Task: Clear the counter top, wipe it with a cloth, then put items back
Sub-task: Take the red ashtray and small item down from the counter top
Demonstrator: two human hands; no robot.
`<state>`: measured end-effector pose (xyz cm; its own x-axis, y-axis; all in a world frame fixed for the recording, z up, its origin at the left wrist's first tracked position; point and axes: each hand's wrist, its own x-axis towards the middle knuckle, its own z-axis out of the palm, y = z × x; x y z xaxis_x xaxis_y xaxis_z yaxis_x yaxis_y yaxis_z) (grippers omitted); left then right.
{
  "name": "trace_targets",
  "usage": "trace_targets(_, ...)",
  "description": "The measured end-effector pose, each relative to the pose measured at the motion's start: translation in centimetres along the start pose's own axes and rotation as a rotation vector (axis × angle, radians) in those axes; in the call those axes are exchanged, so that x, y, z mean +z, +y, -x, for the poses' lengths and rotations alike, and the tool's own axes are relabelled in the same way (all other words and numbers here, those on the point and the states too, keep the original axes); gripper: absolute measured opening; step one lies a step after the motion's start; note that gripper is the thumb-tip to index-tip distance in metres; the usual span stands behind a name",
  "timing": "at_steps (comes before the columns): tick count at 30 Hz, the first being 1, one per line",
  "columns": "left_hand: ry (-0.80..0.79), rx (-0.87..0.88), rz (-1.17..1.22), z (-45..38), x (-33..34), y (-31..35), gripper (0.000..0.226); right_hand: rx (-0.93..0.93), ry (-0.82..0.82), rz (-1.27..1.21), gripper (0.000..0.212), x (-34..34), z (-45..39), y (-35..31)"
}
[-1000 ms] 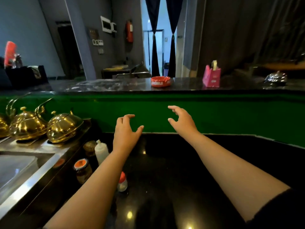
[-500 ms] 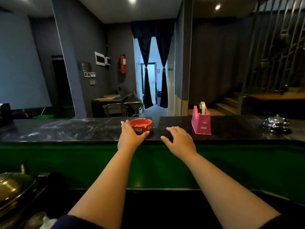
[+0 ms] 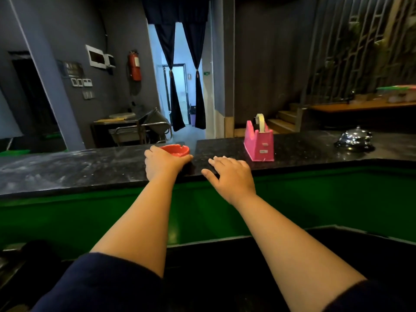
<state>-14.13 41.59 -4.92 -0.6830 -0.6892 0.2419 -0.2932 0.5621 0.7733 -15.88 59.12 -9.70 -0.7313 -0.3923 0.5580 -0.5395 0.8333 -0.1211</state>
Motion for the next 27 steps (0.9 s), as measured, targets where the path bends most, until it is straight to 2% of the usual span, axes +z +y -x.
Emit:
trace_targets(2,-0.001,0.044,0.012,1.0,-0.5,0.0,0.111,0.014,-0.035,-0.019,0.060,-0.3,0.0,0.0)
trace_targets(7,-0.025,0.164,0.096,4.9,-1.3,-0.3,0.115,0.021,-0.116,-0.034,0.060,-2.0,2.4,1.1)
trace_targets(12,-0.107,0.290,0.164,10.3,-1.0,1.4,0.112,0.178,-0.085,-0.057,0.055,-5.5,6.1,4.4)
trace_targets(21,-0.207,0.521,0.262,17.6,4.8,9.3,0.103,0.497,-0.012,-0.044,0.057,-12.0,9.9,16.4)
trace_targets(27,-0.231,0.551,0.298,20.2,11.1,15.2,0.105,0.609,0.046,-0.057,0.066,-15.3,8.1,25.2)
